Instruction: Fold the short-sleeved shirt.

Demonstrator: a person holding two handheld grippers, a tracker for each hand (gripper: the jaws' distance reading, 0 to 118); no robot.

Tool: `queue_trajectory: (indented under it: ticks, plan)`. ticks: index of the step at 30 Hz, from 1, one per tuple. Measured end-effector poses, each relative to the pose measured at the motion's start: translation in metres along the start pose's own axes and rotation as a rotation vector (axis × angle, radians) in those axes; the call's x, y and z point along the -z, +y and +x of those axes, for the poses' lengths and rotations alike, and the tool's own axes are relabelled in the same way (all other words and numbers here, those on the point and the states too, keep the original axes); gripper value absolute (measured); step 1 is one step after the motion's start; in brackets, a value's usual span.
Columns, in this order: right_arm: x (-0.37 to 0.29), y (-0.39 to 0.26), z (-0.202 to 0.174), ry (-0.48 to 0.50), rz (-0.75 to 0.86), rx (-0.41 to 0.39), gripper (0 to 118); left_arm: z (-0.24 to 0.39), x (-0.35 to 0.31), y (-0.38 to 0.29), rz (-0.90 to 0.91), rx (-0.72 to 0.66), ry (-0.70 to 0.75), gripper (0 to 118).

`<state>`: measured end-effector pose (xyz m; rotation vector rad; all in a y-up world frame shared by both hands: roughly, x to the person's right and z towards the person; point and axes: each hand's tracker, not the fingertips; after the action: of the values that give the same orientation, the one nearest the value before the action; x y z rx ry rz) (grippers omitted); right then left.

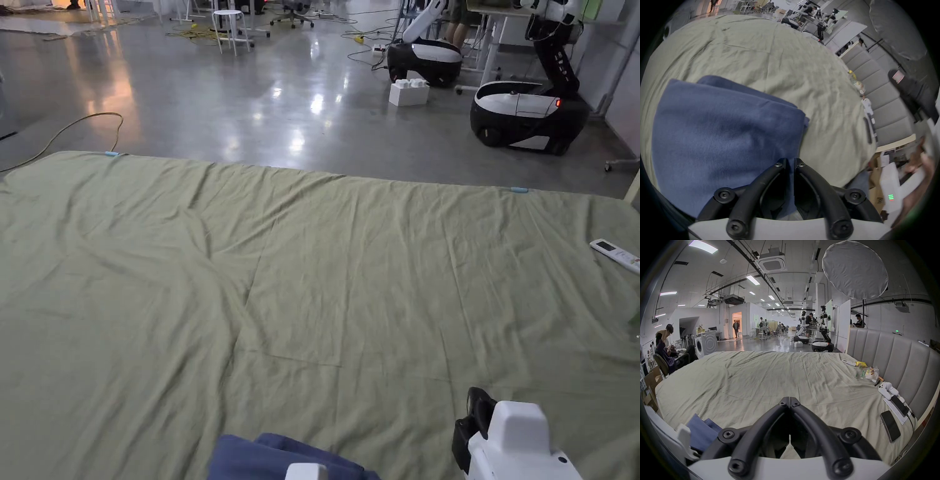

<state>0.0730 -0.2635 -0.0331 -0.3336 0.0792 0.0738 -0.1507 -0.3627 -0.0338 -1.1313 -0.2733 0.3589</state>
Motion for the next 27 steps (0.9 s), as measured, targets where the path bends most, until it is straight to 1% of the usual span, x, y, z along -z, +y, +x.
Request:
queue_trajectory:
  ticks: [4, 6, 7, 9, 11, 13, 15, 20, 25, 27]
  plan:
    - [-0.001, 0.001, 0.0, 0.0, 0.006, -0.002, 1, 0.001, 0.002, -0.005, 0.035, 0.004, -0.005, 7]
    - [-0.001, 0.003, 0.0, -0.001, 0.01, -0.004, 1, 0.004, -0.003, -0.004, 0.04, 0.035, -0.006, 7]
    - [-0.002, 0.005, 0.0, 0.0, 0.013, -0.002, 1, 0.005, -0.015, 0.0, 0.046, 0.066, -0.012, 7]
    - [-0.003, 0.008, 0.0, -0.002, 0.022, 0.0, 1, 0.005, -0.032, 0.005, 0.081, 0.083, -0.032, 7]
    - [-0.004, 0.013, -0.001, -0.005, 0.04, 0.003, 1, 0.003, -0.057, 0.016, 0.163, 0.097, -0.071, 7]
    - [-0.005, 0.019, -0.003, -0.011, 0.062, 0.002, 1, -0.001, -0.081, 0.028, 0.281, 0.118, -0.053, 7]
    - [-0.005, 0.026, -0.005, -0.015, 0.084, 0.001, 1, -0.005, -0.108, 0.041, 0.429, 0.161, 0.0, 7]
    - [-0.007, 0.045, -0.01, -0.03, 0.154, 0.0, 1, -0.017, -0.159, 0.061, 0.746, 0.271, 0.235, 7]
    - [-0.01, 0.062, -0.012, -0.057, 0.232, -0.019, 1, -0.023, -0.191, 0.068, 0.963, 0.305, 0.453, 7]
    - [-0.011, 0.068, -0.012, -0.066, 0.255, -0.024, 1, -0.027, -0.199, 0.072, 1.016, 0.288, 0.481, 7]
